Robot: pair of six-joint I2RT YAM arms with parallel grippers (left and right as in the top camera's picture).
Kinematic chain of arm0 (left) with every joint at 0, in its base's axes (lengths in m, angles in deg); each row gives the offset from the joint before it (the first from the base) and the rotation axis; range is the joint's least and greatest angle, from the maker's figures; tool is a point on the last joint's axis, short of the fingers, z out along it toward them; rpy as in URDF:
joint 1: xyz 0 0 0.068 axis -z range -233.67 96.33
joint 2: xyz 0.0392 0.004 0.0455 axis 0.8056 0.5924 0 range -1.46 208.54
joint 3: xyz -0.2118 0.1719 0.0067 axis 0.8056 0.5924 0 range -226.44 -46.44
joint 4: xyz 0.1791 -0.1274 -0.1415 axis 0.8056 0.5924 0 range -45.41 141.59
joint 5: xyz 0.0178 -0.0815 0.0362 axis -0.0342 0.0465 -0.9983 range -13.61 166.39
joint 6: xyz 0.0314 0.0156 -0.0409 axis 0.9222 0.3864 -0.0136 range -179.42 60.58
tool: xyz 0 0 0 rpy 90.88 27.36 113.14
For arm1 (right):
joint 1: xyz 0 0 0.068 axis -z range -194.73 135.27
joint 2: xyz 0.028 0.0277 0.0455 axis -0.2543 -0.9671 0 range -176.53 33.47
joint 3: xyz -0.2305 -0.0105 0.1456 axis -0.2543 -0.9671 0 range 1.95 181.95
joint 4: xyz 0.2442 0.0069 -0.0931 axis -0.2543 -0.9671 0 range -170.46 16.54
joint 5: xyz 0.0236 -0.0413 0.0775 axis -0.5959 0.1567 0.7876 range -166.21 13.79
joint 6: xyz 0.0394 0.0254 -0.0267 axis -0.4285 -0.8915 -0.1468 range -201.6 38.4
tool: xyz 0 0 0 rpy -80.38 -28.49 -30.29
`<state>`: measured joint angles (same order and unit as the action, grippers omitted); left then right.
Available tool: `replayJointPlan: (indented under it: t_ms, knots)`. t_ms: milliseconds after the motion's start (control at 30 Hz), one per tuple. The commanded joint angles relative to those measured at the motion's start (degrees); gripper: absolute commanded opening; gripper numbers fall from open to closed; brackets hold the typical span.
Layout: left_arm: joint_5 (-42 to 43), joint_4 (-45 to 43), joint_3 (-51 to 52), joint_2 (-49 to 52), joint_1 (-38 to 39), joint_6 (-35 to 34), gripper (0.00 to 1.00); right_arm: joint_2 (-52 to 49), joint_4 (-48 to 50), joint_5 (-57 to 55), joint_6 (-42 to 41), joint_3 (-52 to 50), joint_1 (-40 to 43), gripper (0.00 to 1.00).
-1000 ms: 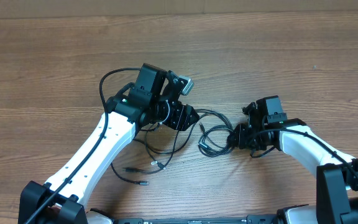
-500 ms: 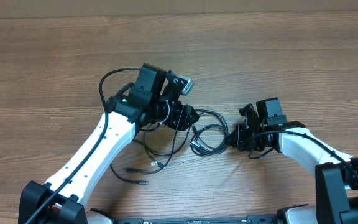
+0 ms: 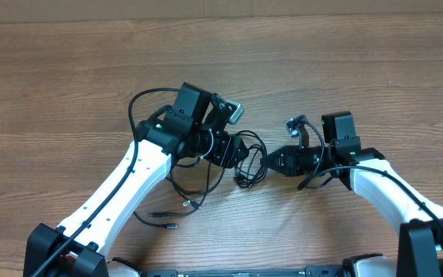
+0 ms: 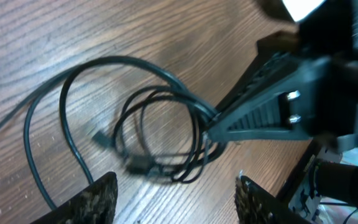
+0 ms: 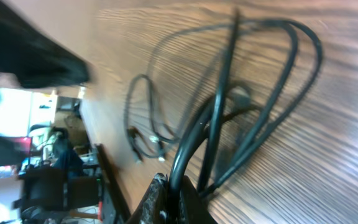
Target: Untangle cables
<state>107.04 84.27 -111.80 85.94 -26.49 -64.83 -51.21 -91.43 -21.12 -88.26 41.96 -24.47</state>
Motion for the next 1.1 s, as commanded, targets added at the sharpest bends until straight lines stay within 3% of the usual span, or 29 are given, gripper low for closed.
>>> replayJointPlan:
  t_ms: [0, 433, 667, 833, 1067]
  knots:
    - [0.3, 0.9, -0.6, 0.4, 0.2, 0.3, 0.61, 2.1, 2.8, 7.0, -1.4, 1.7, 0.1, 0.04]
    - [1.0, 1.6, -0.4, 0.4, 0.2, 0.3, 0.61, 2.2, 22.1, 15.7, -19.2, 1.7, 0.1, 0.04]
    - [8.3, -0.3, -0.4, 0.4, 0.2, 2.7, 0.61, 2.2, 27.8, 15.7, -25.4, 1.7, 0.1, 0.04]
    - [8.1, -1.0, -0.4, 0.4, 0.2, 2.7, 0.61, 2.2, 31.5, 15.7, -31.1, 1.7, 0.1, 0.04]
    - [8.3, -1.0, -0.4, 0.4, 0.2, 2.6, 0.61, 2.2, 33.1, 15.5, -33.2, 1.7, 0.1, 0.04]
